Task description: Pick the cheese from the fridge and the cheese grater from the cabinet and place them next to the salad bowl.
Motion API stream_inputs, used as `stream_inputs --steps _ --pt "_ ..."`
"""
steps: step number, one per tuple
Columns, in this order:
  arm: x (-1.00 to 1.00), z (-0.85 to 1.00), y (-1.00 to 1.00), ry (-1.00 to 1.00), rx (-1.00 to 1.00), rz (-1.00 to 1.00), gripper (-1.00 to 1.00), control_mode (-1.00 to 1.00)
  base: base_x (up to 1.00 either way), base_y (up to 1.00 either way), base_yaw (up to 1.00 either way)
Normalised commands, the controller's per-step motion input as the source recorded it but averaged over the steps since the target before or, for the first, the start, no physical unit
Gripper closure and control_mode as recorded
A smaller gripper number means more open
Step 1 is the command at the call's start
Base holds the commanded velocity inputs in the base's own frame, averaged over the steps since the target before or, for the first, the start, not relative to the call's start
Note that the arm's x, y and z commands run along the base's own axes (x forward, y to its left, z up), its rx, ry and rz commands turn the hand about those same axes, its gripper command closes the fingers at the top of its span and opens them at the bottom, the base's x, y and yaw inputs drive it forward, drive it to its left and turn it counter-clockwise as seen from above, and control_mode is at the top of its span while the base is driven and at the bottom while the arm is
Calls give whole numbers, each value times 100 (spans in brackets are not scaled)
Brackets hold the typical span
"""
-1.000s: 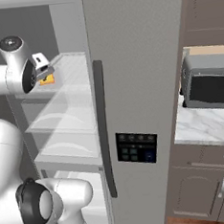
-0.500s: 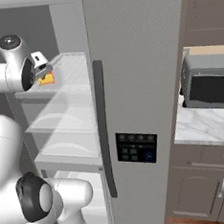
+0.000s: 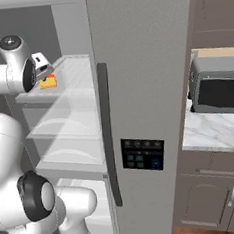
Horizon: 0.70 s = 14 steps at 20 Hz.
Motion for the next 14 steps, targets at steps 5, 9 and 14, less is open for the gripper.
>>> stream_inputs --steps 5,9,14 --pt "15 0 1 0 0 0 -100 -100 0 0 0" --pt "27 0 3 0 0 0 -100 -100 0 0 0" --pt "27 0 0 0 0 0 -100 -100 0 0 0"
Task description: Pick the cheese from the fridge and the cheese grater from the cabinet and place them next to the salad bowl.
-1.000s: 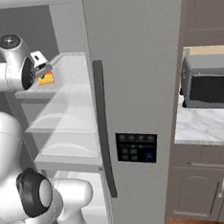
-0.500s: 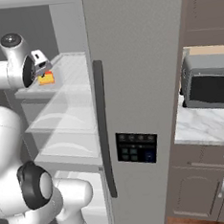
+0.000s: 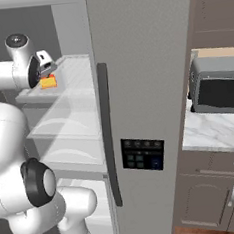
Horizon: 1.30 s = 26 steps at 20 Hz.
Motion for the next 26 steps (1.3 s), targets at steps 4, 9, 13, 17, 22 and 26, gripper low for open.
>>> stream_inputs --steps 4,9,13,17,22,26 --pt "33 0 0 2 0 2 -100 -100 0 0 0" --pt "31 -4 0 3 0 4 -100 -100 0 0 0" --pt "30 -8 1 1 0 3 -100 -100 0 0 0" --pt "27 -14 0 0 0 3 -100 -100 0 0 0" --pt "25 -14 6 0 0 2 -100 -100 0 0 0" --pt "27 -18 8 0 0 1 -100 -100 0 0 0"
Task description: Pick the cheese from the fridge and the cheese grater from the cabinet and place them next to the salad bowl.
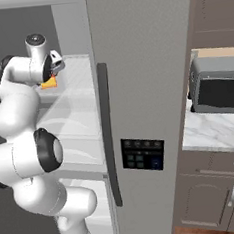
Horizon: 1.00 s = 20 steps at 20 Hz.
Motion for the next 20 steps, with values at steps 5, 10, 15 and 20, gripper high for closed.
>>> stream_inputs --steps 5,10,15,20 --pt "36 -9 3 0 0 0 -100 -100 0 0 0" --pt "43 -11 6 0 0 0 -100 -100 0 0 0" --pt "41 -5 15 0 0 0 -100 -100 0 0 0" --pt "31 0 19 0 0 0 -100 -100 0 0 0"
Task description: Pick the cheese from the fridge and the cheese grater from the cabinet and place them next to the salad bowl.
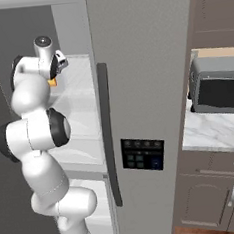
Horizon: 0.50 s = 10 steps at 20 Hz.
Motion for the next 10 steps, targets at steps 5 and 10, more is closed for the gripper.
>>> stream_inputs --steps 5,10 --pt "18 -8 17 1 1 0 -100 -100 0 0 0" --pt "1 -35 13 0 3 0 -100 -100 0 0 0"
